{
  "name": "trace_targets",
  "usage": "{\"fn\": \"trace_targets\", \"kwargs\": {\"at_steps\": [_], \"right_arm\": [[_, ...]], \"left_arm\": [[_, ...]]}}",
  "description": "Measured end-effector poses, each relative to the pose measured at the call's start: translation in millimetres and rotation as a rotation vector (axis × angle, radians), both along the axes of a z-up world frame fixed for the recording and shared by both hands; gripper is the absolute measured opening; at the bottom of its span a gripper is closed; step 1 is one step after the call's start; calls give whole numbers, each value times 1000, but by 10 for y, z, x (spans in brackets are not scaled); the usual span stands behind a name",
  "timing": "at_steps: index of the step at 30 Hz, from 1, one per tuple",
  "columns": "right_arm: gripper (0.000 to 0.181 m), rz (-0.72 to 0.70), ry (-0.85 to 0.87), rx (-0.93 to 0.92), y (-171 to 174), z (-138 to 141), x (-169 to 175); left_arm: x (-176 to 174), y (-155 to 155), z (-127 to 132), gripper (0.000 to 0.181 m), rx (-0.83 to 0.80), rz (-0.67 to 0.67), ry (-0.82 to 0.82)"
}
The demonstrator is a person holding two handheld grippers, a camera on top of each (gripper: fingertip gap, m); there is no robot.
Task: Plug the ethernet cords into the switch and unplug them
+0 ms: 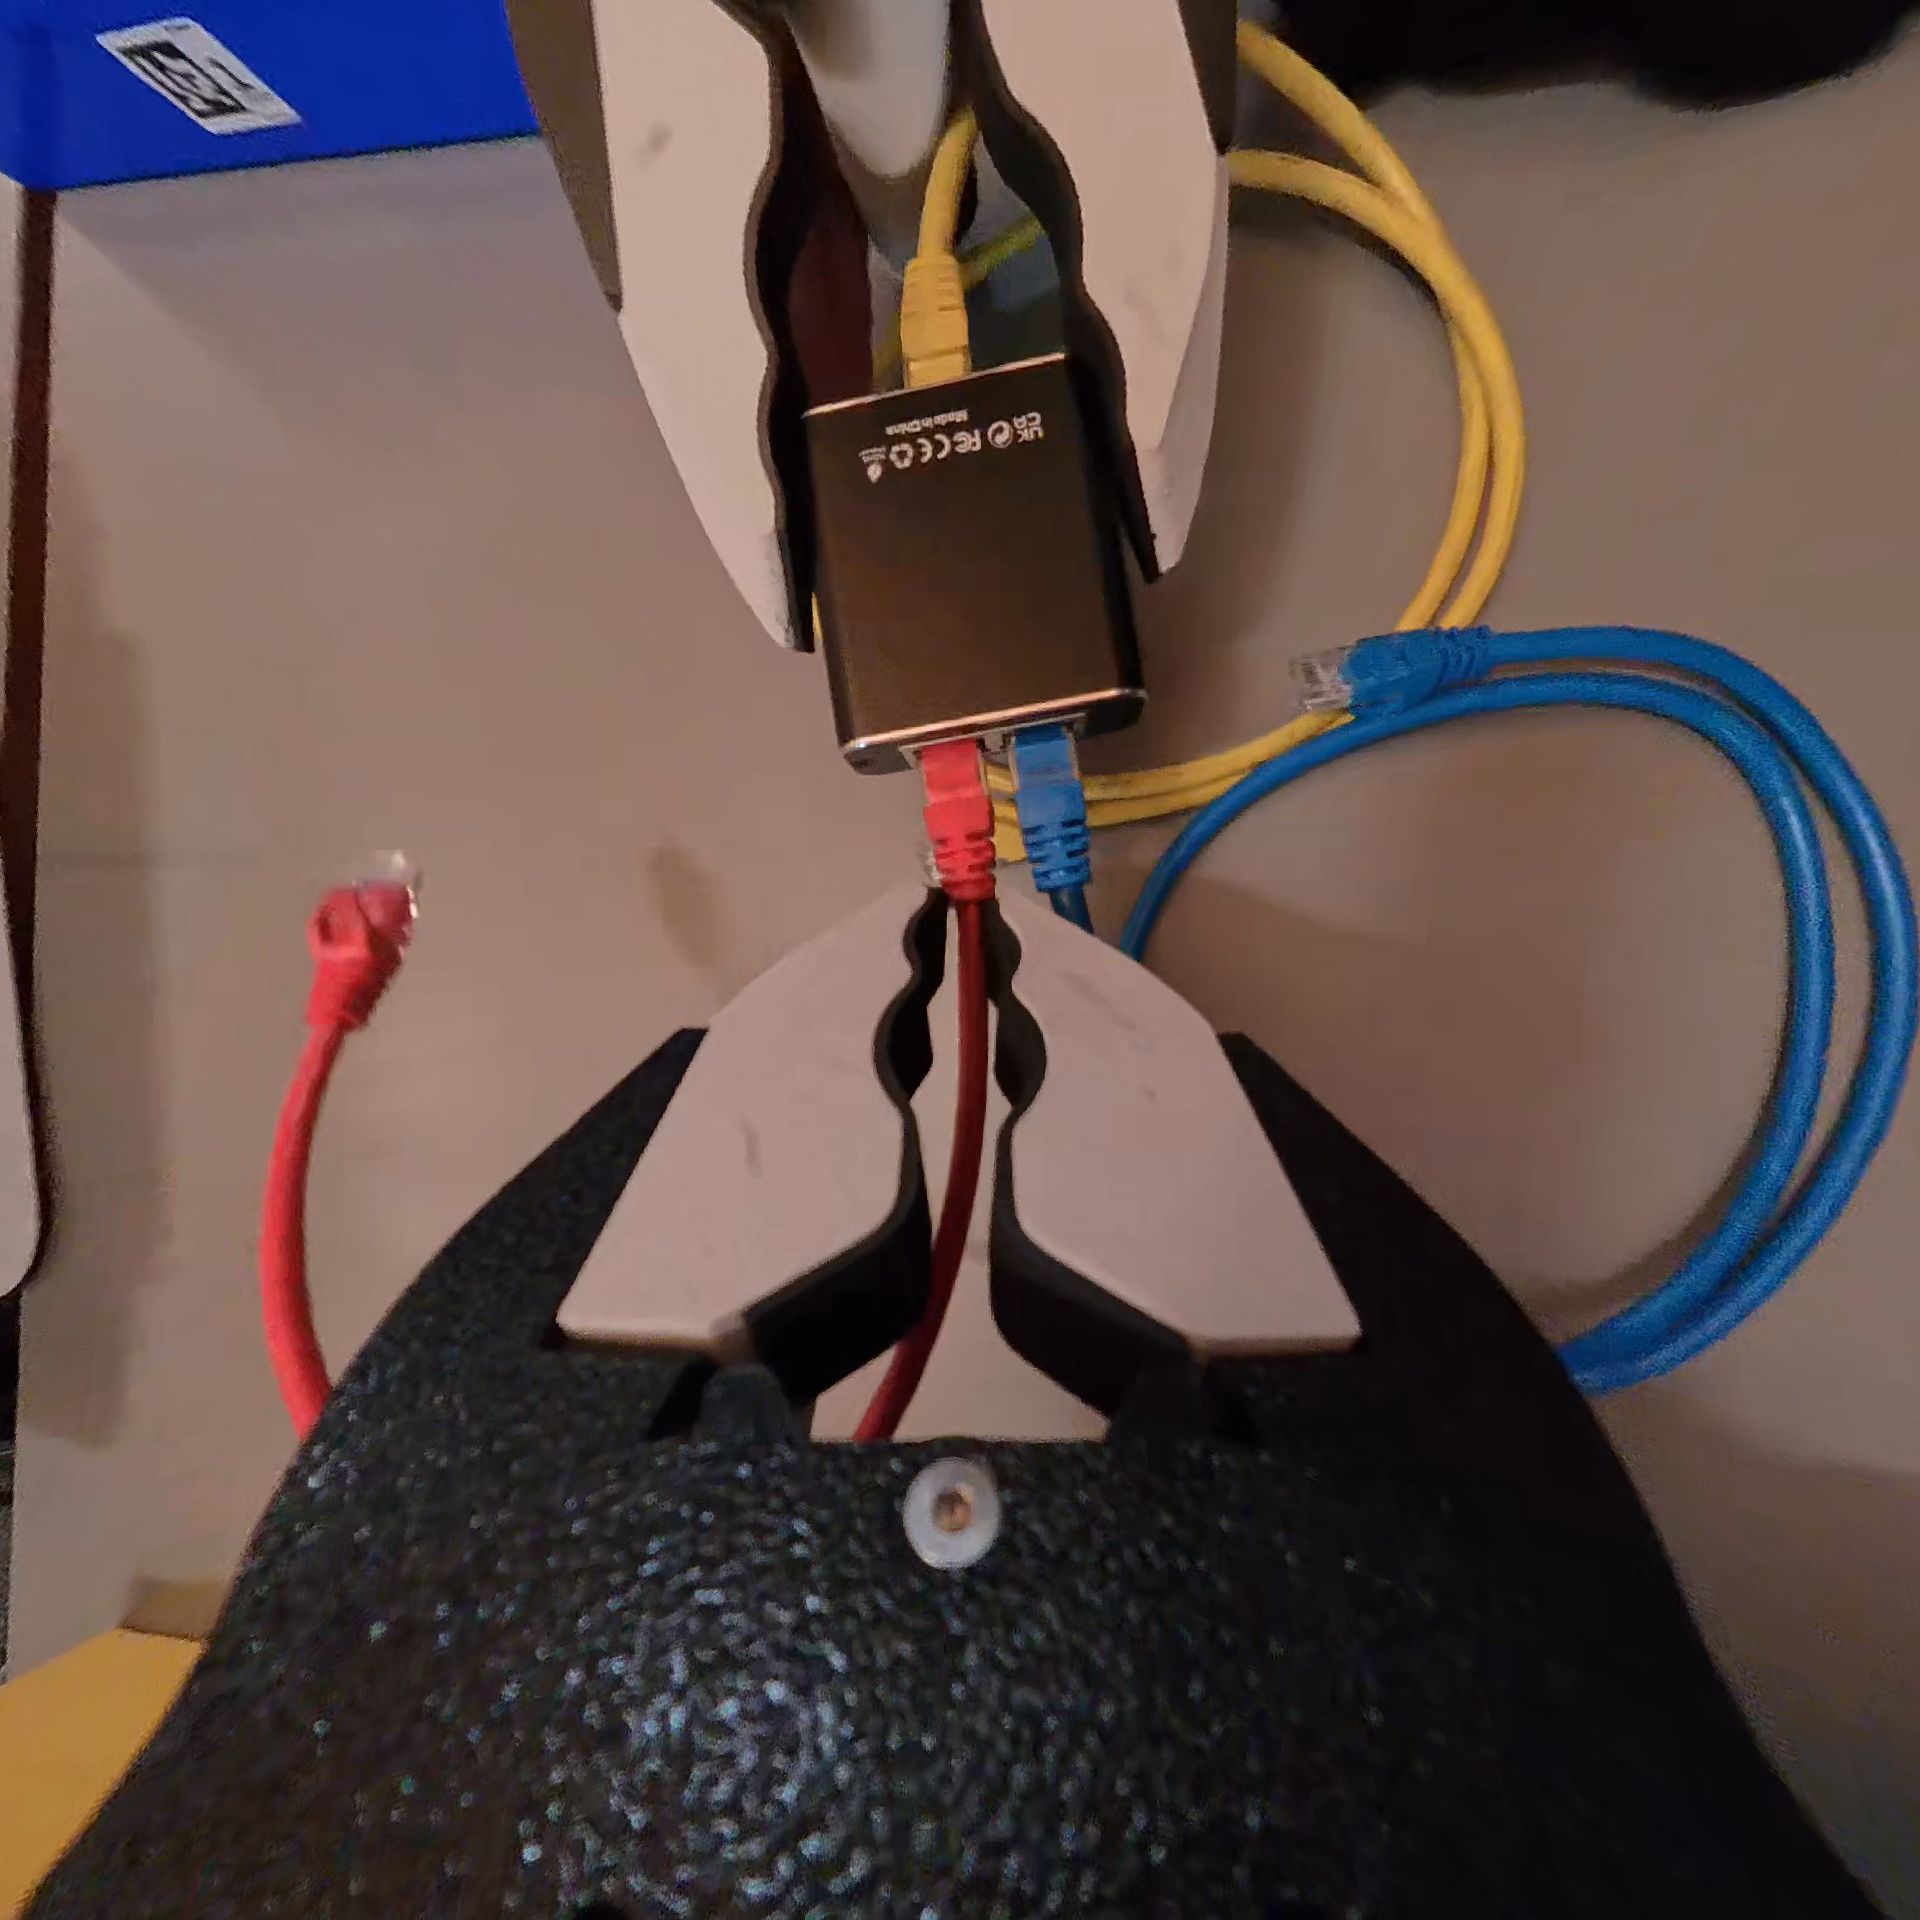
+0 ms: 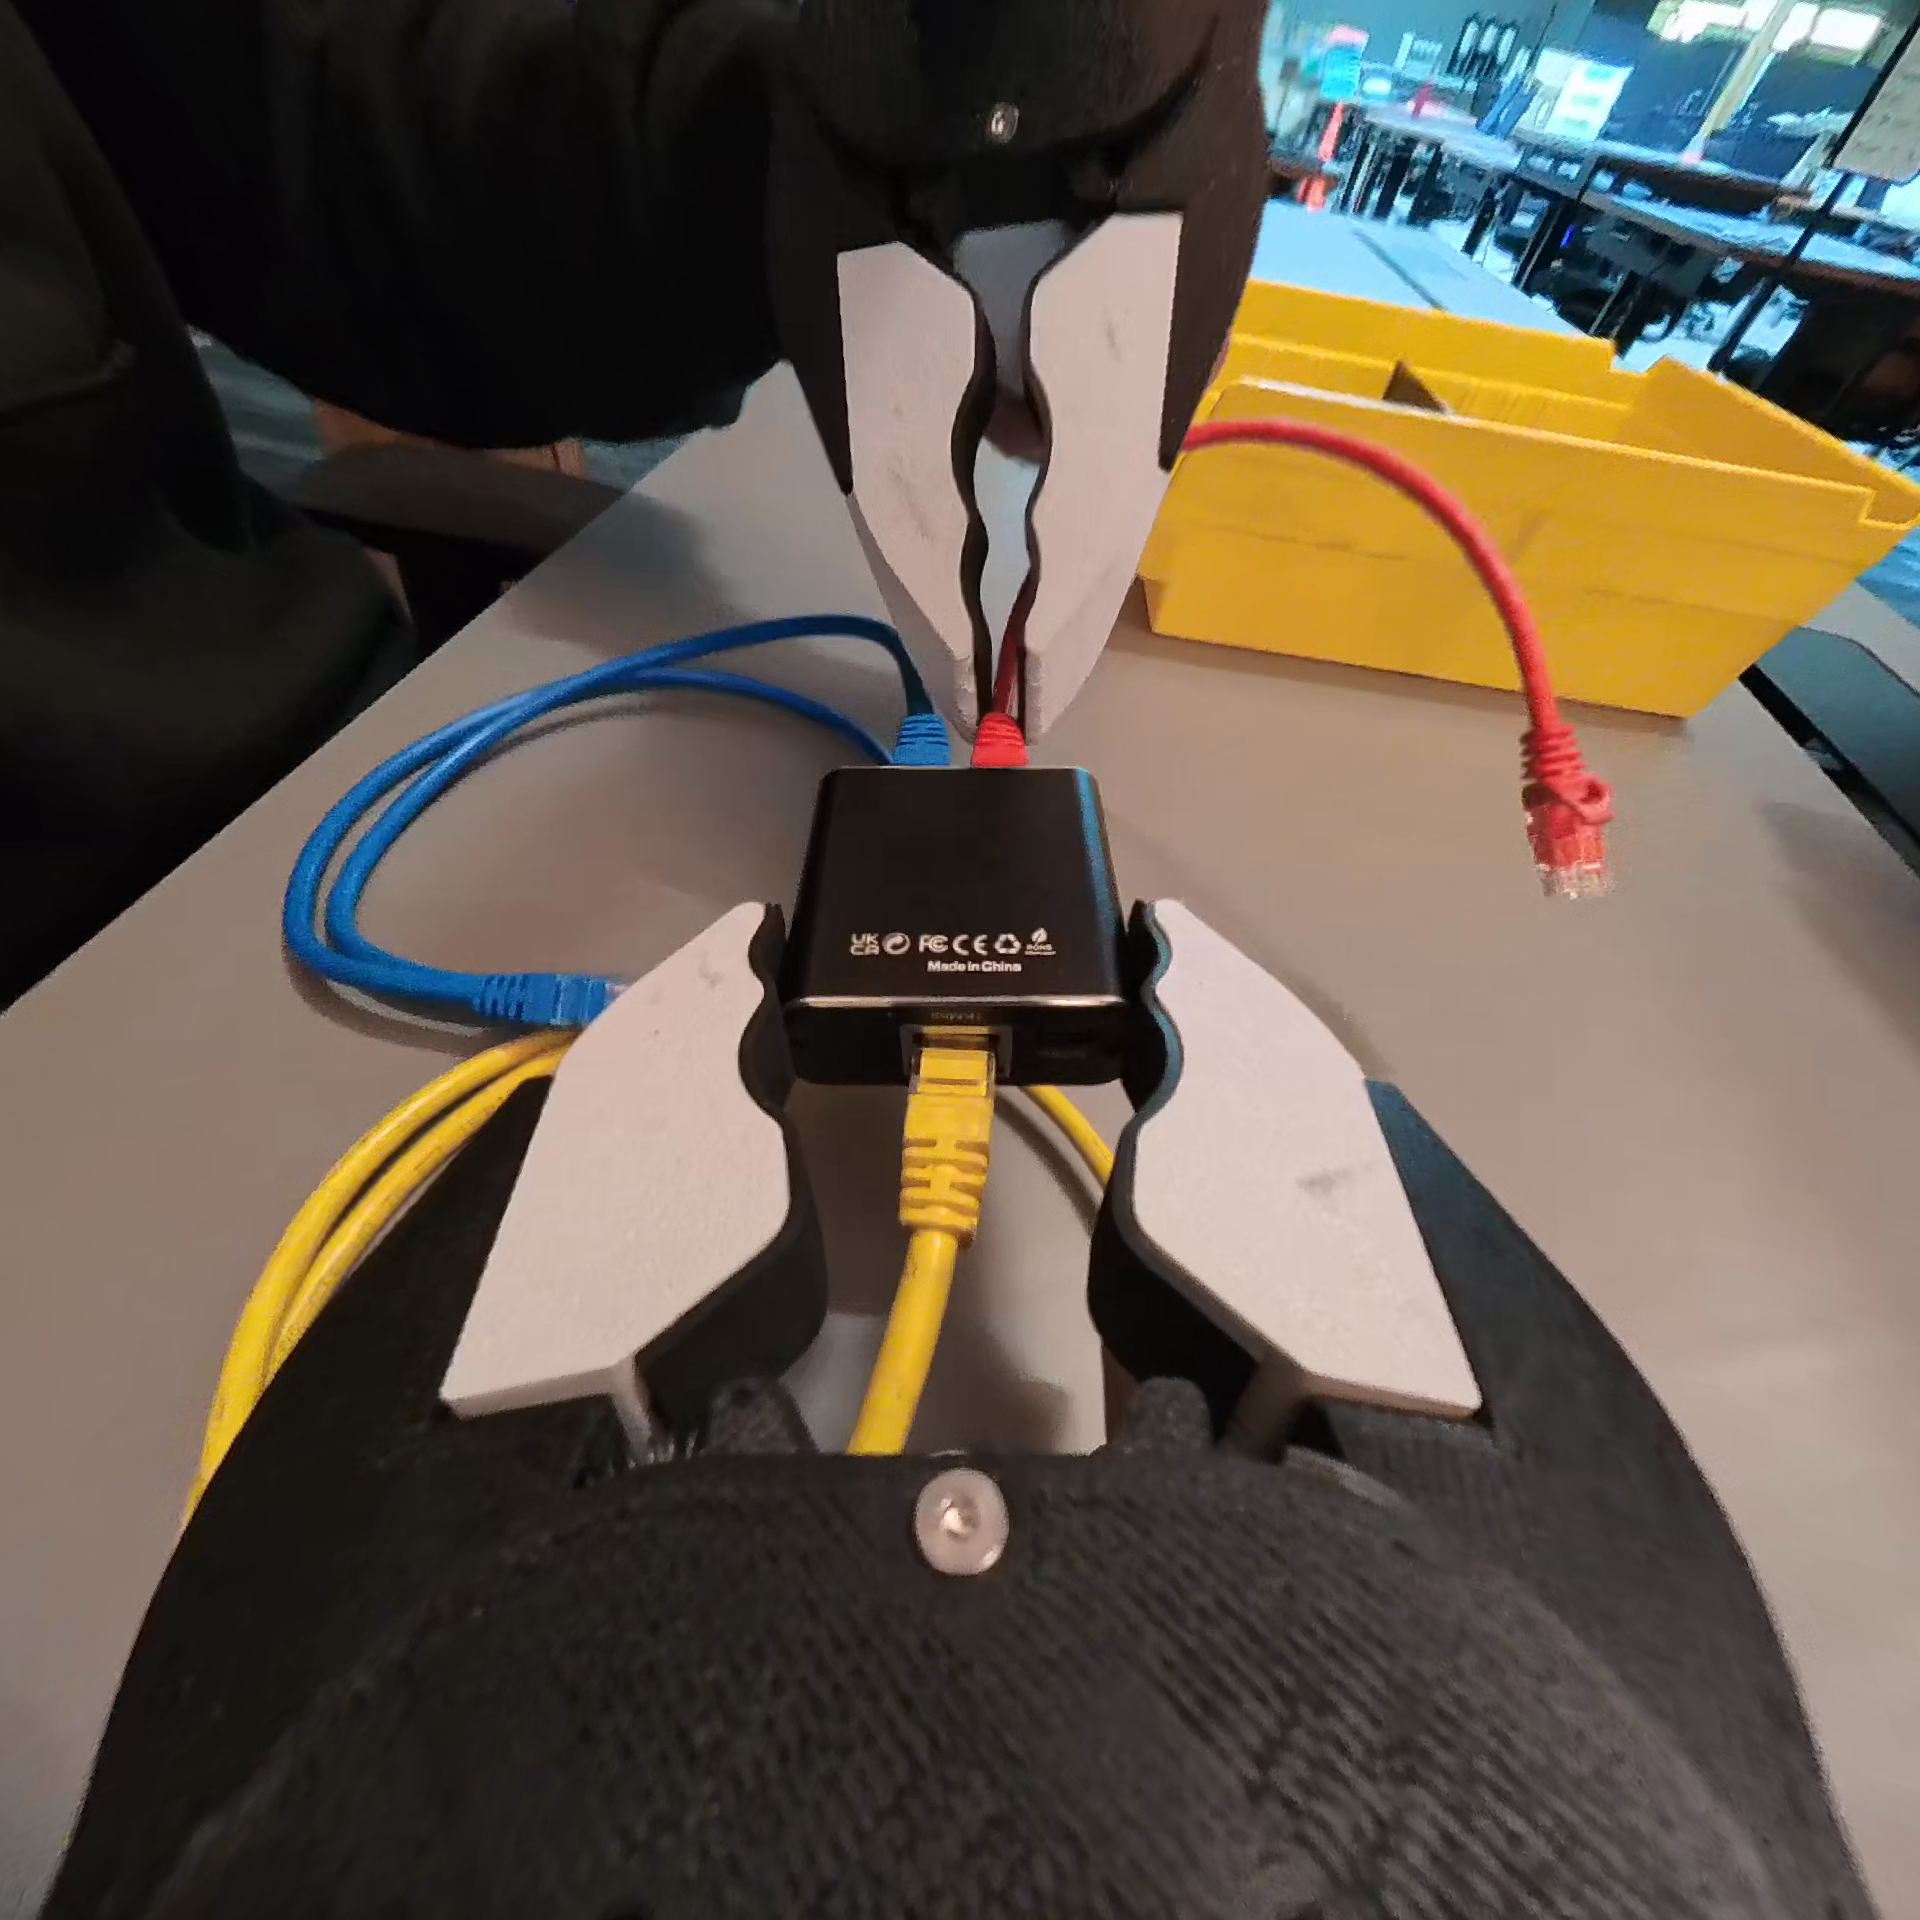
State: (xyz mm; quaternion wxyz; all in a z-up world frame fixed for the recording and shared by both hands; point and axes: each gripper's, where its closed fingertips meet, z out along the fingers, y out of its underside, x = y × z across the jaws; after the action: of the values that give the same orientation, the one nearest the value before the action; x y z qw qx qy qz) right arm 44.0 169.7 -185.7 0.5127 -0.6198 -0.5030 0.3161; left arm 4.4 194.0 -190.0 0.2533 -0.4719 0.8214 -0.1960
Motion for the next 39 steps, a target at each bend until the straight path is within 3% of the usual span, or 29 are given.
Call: {"fn": "trace_targets", "kwargs": {"at_steps": [5, 8, 10, 12, 14, 18, 21, 24, 28, 33, 36, 39], "right_arm": [[62, -60, 77, 65, 83, 173, 54], [62, -144, 87, 125, 172, 271, 154], [62, -200, 151, 170, 220, 439, 233], [62, -255, 212, 255, 232, 711, 330], [61, -300, 234, 351, 217, 1070, 426], [62, -386, 165, 537, 167, 1828, 699], [62, -482, 107, 637, 123, 2345, 1071], [62, -661, -14, 714, 129, 2646, 1636], [62, -938, -227, 830, 112, 2746, 2501], [61, -1234, -229, 856, 35, 2660, 3366], [61, -1321, -264, 794, 136, 2362, 3622], [61, -1376, -386, 744, 314, 2011, 3666]], "left_arm": [[44, 69, 223, 6, -79, 58, -147], [66, 128, 864, 22, -54, 158, -461], [-141, 134, 1368, 29, -60, 200, -704], [-472, 230, 1625, 28, -85, 261, -881], [-800, 486, 1453, 29, -104, 381, -882], [-1222, 848, 684, 30, -214, 602, -758], [-1263, 818, 315, 30, -269, 624, -719], [-1185, 767, 106, 32, -296, 605, -682], [-1058, 741, 37, 34, -305, 567, -641], [-975, 737, -34, 34, -312, 546, -583], [-960, 714, -57, 33, -305, 532, -565], [-959, 700, -55, 31, -288, 525, -568]]}}
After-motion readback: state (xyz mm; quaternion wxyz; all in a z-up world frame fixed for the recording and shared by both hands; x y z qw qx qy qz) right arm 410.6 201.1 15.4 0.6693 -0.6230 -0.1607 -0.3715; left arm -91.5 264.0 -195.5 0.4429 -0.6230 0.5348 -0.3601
